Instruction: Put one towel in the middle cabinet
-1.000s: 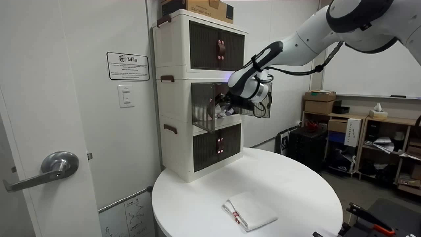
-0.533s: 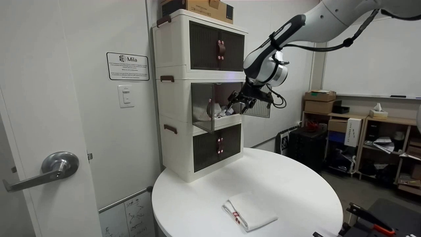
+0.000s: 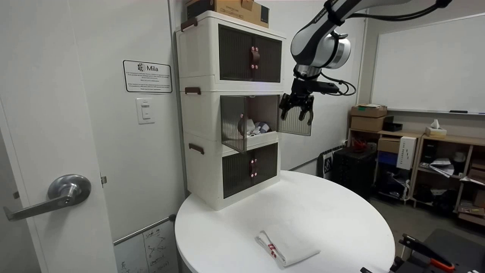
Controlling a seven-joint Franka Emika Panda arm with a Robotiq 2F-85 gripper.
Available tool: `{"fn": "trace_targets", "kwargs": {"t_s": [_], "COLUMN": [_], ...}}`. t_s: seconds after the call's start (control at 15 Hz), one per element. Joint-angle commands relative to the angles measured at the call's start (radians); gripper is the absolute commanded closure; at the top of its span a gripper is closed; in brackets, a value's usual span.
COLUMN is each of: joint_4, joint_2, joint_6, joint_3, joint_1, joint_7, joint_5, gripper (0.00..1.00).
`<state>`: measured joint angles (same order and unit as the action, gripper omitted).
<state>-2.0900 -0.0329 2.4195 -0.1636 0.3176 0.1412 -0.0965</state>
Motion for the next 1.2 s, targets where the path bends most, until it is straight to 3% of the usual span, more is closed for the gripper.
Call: {"fn": "trace_targets", "kwargs": {"t_s": [0.0,0.27,0.33,0.4,1.13], "joint_4": [-0.128,-0.218,-0.158,-0.175,-0.200], "joint_2": [0.117,0.187,0.131,0.146,0.169], "joint_6": [-0.007,0.028,0.002,0.007,0.009], "joint_3": [0.103,0.157,0.165,0.171,0.177], "joint_1": [-0.116,-0.182,-0.189,-0.197,-0.203], "joint_7": [0.011,0.026,-0.002,-0.002,-0.003], "joint_5": [0.050,0.015,0.035,0.035,0.036], "gripper": [0.00,0.00,0.00,0.00,0.00]}}
